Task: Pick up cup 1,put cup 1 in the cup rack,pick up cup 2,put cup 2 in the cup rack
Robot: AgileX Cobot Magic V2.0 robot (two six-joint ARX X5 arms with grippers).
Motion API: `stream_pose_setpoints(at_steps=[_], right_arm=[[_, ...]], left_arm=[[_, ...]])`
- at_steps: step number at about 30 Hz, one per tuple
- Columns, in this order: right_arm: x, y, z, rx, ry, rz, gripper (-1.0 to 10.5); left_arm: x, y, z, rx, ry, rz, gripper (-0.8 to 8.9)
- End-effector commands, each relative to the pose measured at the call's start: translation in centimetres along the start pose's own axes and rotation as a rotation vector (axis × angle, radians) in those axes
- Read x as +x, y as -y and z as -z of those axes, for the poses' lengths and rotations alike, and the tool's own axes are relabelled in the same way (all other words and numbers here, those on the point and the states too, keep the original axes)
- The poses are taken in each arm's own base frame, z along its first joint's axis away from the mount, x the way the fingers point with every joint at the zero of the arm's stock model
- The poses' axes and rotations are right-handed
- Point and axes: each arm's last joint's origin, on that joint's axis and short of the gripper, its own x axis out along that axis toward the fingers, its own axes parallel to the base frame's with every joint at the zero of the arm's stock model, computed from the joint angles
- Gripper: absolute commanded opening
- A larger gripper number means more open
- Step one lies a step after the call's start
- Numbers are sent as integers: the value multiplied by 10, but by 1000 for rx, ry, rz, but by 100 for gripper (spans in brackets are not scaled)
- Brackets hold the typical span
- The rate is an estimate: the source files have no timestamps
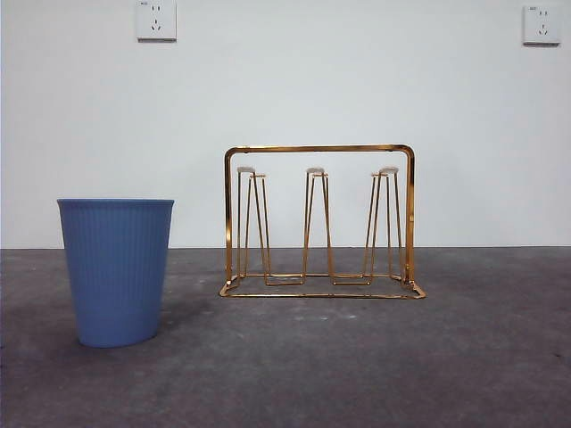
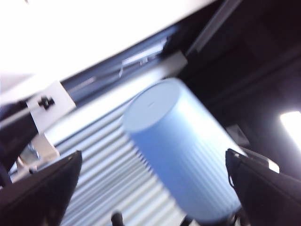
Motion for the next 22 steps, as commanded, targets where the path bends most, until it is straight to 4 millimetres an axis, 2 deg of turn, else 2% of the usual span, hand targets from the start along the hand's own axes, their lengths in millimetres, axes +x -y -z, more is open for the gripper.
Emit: stream_pose_setpoints(at_steps=[1,9,17,18,22], right_arm=[[11,-3,1,0,0,-24,-15],[40,-22,7,-26,-43,-97,-15],[49,-29,12,-48,-74,-79,-15],[49,-29,12,-48,-74,-79,-15],[49,-29,14,-54,-102,-77,-15]], left_arm=[[2,2,-1,0,11,19,658],[1,1,-3,6,20,18,658],[0,5,-7,17,38,59,654],[0,5,-8,16,39,58,636],[0,5,-8,17,41,57,447]])
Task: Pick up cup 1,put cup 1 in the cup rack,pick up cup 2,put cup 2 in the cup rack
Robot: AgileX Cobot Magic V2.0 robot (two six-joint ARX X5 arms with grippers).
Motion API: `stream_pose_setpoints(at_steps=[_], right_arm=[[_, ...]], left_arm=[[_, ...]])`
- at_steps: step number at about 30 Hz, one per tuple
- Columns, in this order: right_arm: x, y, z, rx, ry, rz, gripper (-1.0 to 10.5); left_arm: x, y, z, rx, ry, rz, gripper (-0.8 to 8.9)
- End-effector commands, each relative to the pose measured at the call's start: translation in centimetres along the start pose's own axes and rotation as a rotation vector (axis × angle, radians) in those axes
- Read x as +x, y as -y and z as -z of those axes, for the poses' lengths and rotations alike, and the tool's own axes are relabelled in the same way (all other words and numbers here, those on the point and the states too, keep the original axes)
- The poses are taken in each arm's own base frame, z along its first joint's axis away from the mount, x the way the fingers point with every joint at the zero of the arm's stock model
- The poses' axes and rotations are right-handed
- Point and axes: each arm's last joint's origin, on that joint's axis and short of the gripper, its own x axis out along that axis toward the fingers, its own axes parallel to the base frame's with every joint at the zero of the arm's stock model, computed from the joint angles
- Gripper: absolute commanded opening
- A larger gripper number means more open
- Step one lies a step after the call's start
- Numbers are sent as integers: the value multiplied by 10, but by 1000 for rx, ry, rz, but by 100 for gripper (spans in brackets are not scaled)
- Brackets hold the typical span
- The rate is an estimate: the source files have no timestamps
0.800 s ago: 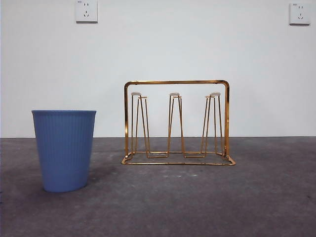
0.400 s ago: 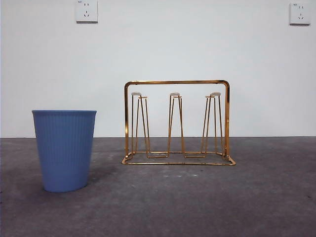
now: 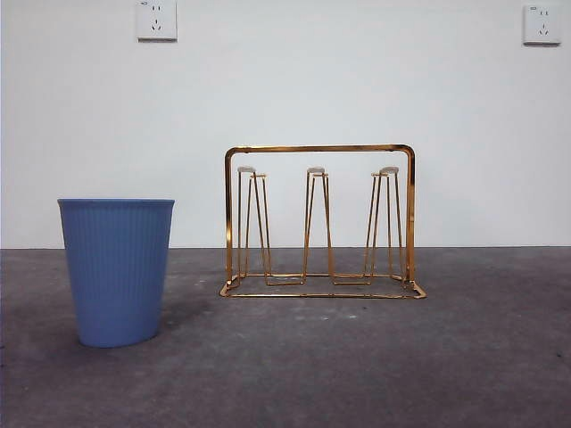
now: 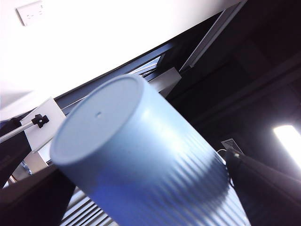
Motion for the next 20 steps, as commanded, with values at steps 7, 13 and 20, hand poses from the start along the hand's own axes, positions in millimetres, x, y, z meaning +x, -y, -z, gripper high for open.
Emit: stream_pose_setpoints(at_steps=[7,13,20], right_arm=[[3,0,8,-21,-69,25,-12],[3,0,11,-37,-106,28,-12],[2,0,15,-44,-146,27,-12]], left_arm=[[0,1,-1,12,2,20,217],[0,0,-1,16,-11,19,177],[0,0,0,22,-33,19,-9]])
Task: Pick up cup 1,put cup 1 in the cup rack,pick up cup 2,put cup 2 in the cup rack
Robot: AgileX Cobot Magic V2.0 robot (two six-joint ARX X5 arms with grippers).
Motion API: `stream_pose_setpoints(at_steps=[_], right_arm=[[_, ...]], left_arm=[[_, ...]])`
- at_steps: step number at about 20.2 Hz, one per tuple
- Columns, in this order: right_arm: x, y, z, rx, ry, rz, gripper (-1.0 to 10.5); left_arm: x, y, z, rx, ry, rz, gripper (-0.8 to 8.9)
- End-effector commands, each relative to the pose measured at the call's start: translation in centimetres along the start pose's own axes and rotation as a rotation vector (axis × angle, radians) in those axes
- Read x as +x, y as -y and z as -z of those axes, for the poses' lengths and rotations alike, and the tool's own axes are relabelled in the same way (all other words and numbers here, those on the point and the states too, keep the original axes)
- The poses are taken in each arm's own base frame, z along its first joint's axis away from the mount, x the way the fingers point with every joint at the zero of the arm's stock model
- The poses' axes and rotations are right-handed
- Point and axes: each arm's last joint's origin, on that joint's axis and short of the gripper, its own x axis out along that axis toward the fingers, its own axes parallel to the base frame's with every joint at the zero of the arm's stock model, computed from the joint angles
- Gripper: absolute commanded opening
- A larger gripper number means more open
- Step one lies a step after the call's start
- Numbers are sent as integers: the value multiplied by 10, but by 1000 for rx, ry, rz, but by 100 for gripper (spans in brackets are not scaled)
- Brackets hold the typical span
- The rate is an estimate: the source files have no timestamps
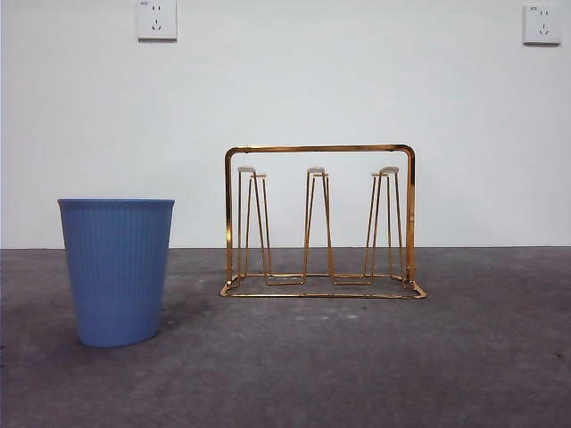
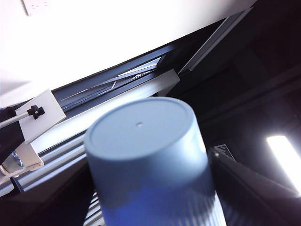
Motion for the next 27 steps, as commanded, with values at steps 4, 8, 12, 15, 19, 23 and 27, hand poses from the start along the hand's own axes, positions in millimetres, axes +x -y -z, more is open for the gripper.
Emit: stream_pose_setpoints(at_steps=[4,8,12,15,19,23,27], right_arm=[[7,0,8,2,-73,15,8],[5,0,9,1,-84,15,84],[-5,0,12,-1,-115,15,173],[-19,2,19,-8,-168,42,173],[-45,6,31,-16,-267,100,172],[-75,9,47,7,-380,148,159],[-102,11,59,40,-443,175,158]], left_arm=[[0,2,1,100,-20,24,-8],[0,2,1,115,-33,28,-8],[0,2,1,152,-44,20,-8],[0,-1,-1,174,-45,-3,-8],[-1,-7,0,238,-63,-68,-6],[-2,-17,2,309,-83,-160,-6],[2,-22,4,445,-92,-292,-6]])
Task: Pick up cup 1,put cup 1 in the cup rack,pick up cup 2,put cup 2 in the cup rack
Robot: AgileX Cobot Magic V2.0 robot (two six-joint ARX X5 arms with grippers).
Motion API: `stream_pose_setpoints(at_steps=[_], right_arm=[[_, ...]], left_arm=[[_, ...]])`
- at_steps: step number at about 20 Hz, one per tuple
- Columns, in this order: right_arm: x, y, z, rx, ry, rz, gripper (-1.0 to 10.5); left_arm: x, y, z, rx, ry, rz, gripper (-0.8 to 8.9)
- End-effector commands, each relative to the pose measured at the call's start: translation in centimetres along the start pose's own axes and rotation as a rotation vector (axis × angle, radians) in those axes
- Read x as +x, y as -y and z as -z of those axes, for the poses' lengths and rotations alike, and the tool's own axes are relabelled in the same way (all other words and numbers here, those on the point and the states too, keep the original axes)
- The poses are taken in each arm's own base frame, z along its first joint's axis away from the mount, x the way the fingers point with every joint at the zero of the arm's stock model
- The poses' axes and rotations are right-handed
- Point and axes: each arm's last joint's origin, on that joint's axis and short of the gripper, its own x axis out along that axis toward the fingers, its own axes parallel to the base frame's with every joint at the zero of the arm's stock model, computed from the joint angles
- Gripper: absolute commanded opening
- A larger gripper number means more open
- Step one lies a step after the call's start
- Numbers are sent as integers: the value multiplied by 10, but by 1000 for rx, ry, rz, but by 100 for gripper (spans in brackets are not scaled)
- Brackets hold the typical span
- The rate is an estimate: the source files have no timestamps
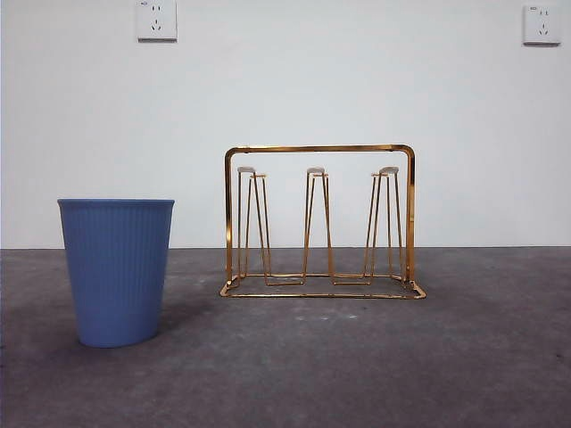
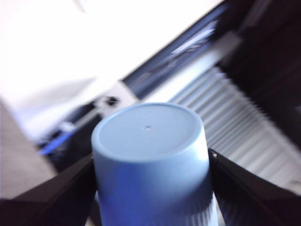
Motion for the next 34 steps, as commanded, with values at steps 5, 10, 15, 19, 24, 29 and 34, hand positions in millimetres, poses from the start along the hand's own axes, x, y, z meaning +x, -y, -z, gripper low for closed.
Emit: stream_pose_setpoints(at_steps=[5,10,15,19,24,29,34], right_arm=[[-32,9,27,95,60,18,158],[-48,14,39,125,118,12,159],[-59,17,49,145,159,1,159],[-66,18,55,155,186,-2,159],[-66,18,55,154,187,-2,159],[-66,18,55,154,186,-2,159],[-66,18,55,153,187,-1,158]], left_arm=[[26,29,3,571,-39,-332,-6],[56,42,13,812,-41,-442,-7],[85,1,31,826,-76,-559,-7],[103,-30,41,844,-99,-638,-7],[113,-60,53,866,-124,-691,-7],[115,-82,58,870,-135,-730,-6],[116,-95,62,866,-143,-747,-7]])
